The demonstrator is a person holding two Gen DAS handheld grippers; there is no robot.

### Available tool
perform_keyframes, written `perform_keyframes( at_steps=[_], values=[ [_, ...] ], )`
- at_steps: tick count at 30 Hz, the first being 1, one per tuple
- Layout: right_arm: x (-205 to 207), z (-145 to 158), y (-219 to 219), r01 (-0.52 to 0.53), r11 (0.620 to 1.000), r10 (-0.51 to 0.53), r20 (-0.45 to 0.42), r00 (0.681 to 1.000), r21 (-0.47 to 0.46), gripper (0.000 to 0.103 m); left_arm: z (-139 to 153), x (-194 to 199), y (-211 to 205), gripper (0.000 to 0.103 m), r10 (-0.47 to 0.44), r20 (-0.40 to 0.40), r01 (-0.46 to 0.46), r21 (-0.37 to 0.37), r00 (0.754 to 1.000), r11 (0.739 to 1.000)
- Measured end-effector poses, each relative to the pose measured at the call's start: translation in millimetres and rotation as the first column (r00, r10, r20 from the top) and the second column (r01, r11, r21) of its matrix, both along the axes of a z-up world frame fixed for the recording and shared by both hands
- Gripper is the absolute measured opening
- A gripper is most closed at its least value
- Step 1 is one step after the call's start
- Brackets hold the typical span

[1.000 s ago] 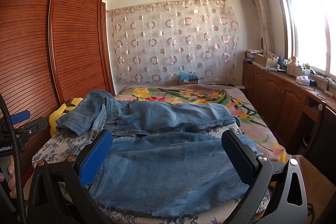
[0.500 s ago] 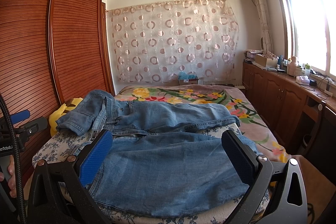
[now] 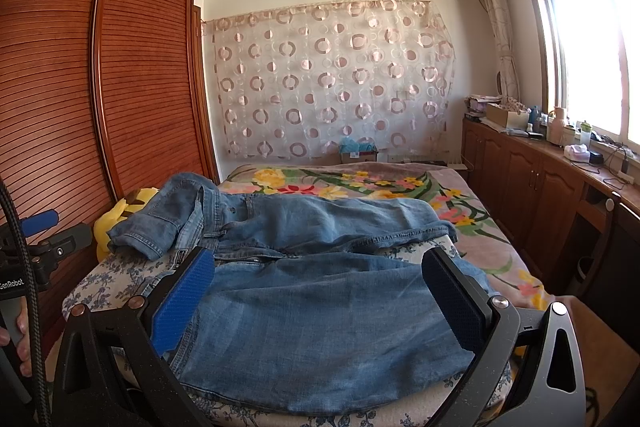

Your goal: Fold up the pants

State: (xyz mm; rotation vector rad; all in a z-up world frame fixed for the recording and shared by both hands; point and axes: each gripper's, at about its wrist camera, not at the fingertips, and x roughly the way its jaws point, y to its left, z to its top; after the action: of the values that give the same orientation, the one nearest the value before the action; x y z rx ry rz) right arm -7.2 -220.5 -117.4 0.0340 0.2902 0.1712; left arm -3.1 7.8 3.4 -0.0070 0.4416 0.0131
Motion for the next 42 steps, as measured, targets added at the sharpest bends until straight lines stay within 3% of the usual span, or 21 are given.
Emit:
perform_keyframes(
  at_steps=[33, 42],
  values=[
    [-1.1, -0.3, -1.3, -0.007, 1.0, 0.007, 0.002, 1.0, 0.005, 0.103, 7.5, 1.2, 1.7, 0.103, -0.001, -0.002, 0.001, 0.004, 1.0, 1.0],
    [4.0, -7.9, -8.2, 0.004, 1.0, -0.003, -0.023, 1.0, 0.002, 0.103, -2.2, 6.4, 2.5, 0.103, -0.007, -0.029, 0.008, 0.014, 1.0, 1.0]
  ],
)
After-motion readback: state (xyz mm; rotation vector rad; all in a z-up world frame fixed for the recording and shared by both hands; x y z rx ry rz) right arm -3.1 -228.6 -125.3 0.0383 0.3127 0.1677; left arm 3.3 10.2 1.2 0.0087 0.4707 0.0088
